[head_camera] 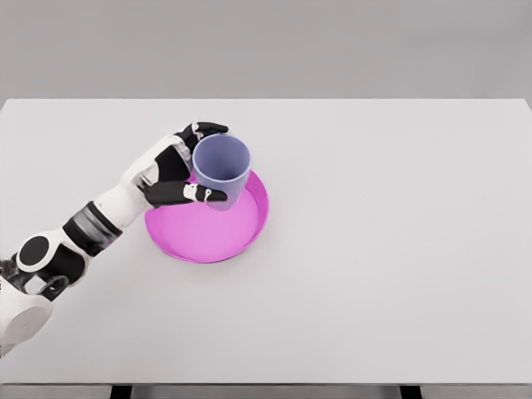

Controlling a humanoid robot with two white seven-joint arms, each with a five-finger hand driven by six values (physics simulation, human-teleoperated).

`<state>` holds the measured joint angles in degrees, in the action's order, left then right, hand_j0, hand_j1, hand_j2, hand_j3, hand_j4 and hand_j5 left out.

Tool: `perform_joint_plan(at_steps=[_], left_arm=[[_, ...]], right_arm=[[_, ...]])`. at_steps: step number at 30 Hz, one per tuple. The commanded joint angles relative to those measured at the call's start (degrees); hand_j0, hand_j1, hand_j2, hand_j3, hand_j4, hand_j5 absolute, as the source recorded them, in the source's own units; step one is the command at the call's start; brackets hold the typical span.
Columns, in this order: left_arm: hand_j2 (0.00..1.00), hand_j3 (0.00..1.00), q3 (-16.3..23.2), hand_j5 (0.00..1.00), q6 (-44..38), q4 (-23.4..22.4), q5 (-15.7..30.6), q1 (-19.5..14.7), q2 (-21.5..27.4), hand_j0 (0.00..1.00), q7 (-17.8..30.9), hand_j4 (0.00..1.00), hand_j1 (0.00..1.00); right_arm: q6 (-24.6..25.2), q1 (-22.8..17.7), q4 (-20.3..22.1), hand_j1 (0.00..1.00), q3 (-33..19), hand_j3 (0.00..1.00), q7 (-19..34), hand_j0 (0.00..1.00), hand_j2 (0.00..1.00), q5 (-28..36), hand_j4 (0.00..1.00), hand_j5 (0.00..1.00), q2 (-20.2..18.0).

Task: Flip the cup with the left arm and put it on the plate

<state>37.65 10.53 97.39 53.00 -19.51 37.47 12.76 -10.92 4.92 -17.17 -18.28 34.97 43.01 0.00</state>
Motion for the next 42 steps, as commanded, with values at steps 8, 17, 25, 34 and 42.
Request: perform_joint_plan(at_steps=[8,17,25,34,42], left_arm=[[0.52,0.52,0.14,0.52,-0.86,-7.74,2.46,0.0,-0.21,0.52,-0.01,0.52,0.52],[0.52,0.52,0.67,0.52,-2.1,-9.5,1.84,0.79,-0.91,0.52,-0.19,0.52,0.52],[0.81,0.81,0.67,0.81,-2.1,-9.23,1.05,0.97,-0.38,0.81,0.07,0.81,0.81],[0.96,0.96,0.67,0.96,-2.1,-8.79,0.96,1.14,-0.3,0.96,0.07,0.96,0.96],[1.0,1.0,0.67,1.0,-2.1,-8.79,0.87,1.23,-0.21,1.0,-0.01,1.0,1.0]], right_arm=[[-0.07,0.0,0.03,1.0,0.0,1.0,0.03,1.0,1.0,-0.03,1.0,1.0,0.0],[-0.07,0.0,0.03,1.0,0.0,1.0,0.03,1.0,1.0,-0.03,1.0,1.0,0.0],[0.02,0.0,0.03,1.0,0.0,1.0,0.03,1.0,1.0,-0.03,1.0,1.0,0.0],[0.02,0.0,-0.05,1.0,0.0,1.0,0.03,1.0,1.0,-0.03,1.0,1.0,0.0],[-0.07,0.0,0.03,1.0,0.0,1.0,0.03,1.0,1.0,-0.03,1.0,1.0,0.0]])
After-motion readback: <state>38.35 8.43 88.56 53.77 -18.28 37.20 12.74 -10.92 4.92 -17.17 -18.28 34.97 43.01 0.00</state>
